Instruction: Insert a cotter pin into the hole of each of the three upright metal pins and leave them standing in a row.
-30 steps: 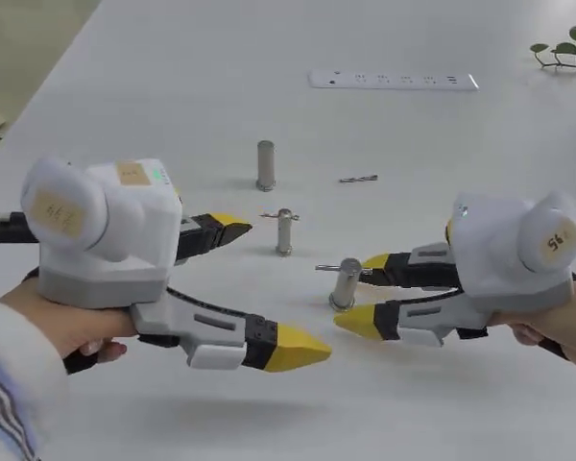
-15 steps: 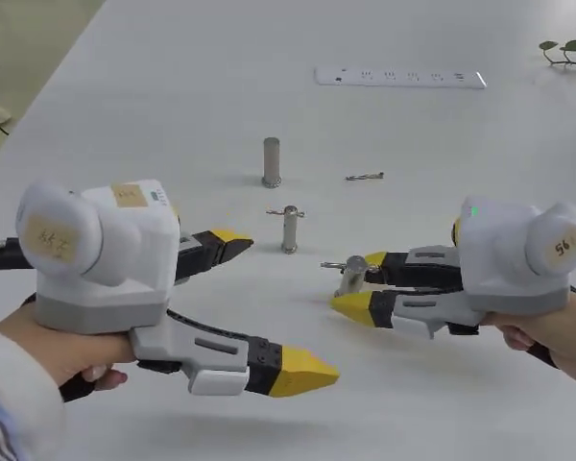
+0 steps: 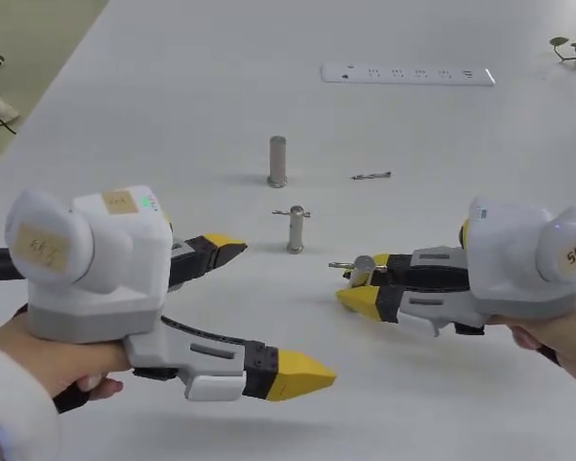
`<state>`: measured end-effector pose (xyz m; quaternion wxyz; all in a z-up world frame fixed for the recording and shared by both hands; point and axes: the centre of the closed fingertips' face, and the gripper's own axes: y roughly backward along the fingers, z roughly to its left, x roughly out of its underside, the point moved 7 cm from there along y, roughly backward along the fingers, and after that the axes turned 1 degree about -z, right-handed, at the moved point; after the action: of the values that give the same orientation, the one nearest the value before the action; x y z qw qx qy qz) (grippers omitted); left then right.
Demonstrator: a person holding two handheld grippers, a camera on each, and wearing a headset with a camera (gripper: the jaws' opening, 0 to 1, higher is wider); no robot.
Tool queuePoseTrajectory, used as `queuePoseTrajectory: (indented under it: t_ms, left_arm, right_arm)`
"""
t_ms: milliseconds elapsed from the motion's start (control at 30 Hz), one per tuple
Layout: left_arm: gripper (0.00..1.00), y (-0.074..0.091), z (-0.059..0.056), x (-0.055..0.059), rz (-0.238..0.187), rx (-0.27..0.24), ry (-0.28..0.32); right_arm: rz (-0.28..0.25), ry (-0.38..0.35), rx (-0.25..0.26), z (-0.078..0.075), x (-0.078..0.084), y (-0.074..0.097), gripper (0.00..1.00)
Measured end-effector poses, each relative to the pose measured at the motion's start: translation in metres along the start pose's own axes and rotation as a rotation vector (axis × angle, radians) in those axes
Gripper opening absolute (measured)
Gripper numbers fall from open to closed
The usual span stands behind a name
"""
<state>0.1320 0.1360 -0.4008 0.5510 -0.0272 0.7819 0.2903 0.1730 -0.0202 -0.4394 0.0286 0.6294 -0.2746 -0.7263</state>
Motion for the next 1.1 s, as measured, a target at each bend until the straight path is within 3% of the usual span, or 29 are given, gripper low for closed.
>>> queuePoseTrajectory:
  t_ms: [267,600,1100]
  left_arm:
    - [0.99,0.002,0.003,0.000,0.006,-0.012,0.010]
    - [0.98,0.004,0.007,-0.003,0.002,-0.031,0.022]
    - [0.96,0.008,0.011,0.002,0.026,-0.062,0.049]
  right_arm:
    - [0.037,0.027,0.018,-0.008,-0.001,0.004,0.08]
    - [0.023,0.034,0.058,-0.034,-0.008,0.020,0.08]
    - [0.027,0.074,0.022,-0.060,-0.008,0.016,0.08]
